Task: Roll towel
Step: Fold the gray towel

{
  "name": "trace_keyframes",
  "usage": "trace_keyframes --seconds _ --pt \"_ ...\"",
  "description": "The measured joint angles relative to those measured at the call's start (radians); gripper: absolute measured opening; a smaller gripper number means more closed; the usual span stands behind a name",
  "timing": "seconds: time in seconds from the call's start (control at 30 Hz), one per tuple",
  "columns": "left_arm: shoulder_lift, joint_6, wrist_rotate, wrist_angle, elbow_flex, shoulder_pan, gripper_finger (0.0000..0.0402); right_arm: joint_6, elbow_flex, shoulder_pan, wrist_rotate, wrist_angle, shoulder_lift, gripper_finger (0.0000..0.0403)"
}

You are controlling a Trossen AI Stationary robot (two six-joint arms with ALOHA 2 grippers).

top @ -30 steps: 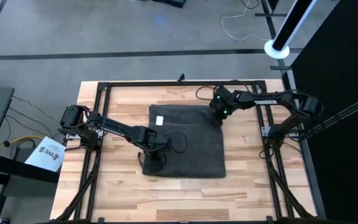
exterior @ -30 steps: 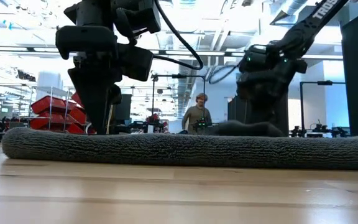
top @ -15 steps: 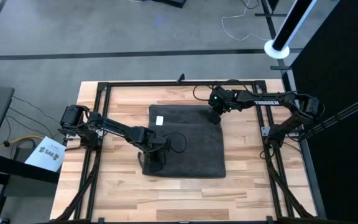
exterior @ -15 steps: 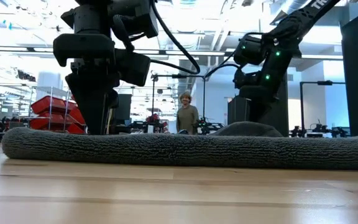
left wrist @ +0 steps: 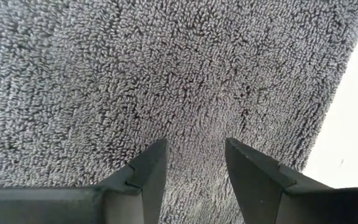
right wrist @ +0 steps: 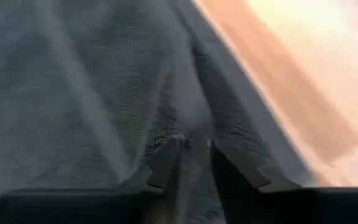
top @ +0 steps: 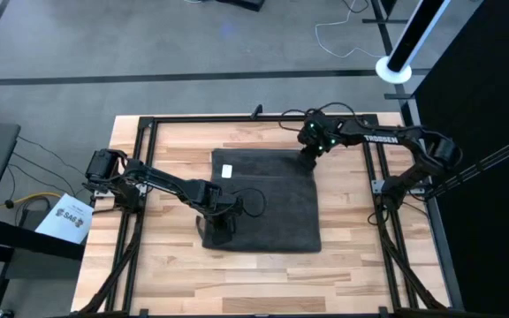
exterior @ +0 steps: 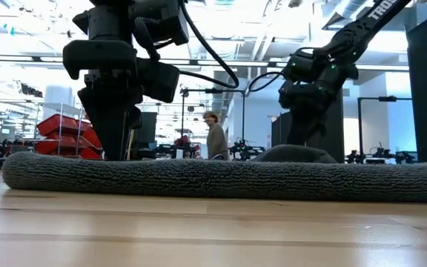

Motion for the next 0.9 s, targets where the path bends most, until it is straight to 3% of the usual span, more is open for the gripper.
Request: trace_keyframes --seconds 0.1,0.2,0.3,0.47,0.6,0.8,0.9 --pt "0.0 0.0 0.0 0.0 0.0 0.0 0.0148 -0.013 0.0 0.012 -0.006 0.002 0.034 0.0156" --pt "0.0 -0.001 0.0 0.0 0.0 0.0 0.0148 -0.01 0.0 0.038 -0.011 0.009 0.068 0.0157" --pt "0.0 -0.007 0.0 0.001 0.0 0.0 0.0148 -0.015 0.0 0.073 -0.013 0.02 0.106 0.0124" --pt "0.0 -0.022 0.0 0.002 0.0 0.0 0.0148 -0.018 0.0 0.125 0.022 0.042 0.128 0.0019" --pt "0.0 -0.037 0.0 0.002 0.0 -0.001 0.0148 -0.019 0.006 0.158 0.148 -0.01 0.058 0.0002" --pt "0.0 -0.037 0.0 0.004 0.0 -0.001 0.0148 -0.06 0.032 0.206 0.498 -0.104 -0.077 0.0" --pt "0.0 -0.037 0.0 0.007 0.0 -0.001 0.0148 -0.071 0.032 0.196 0.567 -0.115 -0.081 0.0"
